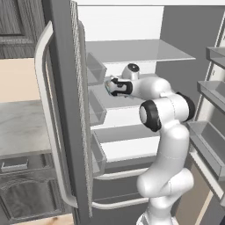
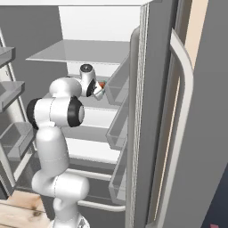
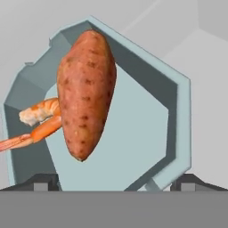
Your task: Place the tupperware containing the shrimp and sweet potato meal in the microwave. Close the microwave door and press the start button to reheat the meal.
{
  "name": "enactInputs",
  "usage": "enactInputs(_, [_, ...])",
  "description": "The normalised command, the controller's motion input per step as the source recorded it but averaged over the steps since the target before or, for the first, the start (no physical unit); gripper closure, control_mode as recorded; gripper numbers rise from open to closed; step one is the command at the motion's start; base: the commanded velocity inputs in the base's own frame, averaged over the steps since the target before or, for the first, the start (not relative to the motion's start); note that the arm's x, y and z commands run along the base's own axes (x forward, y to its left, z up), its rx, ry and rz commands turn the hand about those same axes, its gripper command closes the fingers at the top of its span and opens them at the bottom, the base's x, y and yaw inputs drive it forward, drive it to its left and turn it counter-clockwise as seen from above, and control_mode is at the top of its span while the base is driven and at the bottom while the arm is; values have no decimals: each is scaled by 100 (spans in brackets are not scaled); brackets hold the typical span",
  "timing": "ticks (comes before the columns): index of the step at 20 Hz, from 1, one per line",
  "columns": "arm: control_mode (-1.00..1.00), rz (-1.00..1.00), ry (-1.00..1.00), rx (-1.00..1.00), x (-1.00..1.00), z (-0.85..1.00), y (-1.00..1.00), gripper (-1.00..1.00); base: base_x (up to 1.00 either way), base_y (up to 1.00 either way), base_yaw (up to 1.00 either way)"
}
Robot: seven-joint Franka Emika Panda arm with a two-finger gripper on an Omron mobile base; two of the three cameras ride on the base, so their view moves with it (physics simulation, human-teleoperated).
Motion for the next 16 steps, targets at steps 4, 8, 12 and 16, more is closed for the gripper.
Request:
enactInputs(4, [-100,-7,5,0,10,-21,1,-100,0,0,0])
enactInputs(8, [-100,-16,1,-2,0,-42,0,-100,0,0,0])
enactInputs(12, [-100,-17,1,-5,0,-48,0,-100,0,0,0])
enactInputs(16, [-100,-17,0,-7,0,-58,0,100,0,0,0])
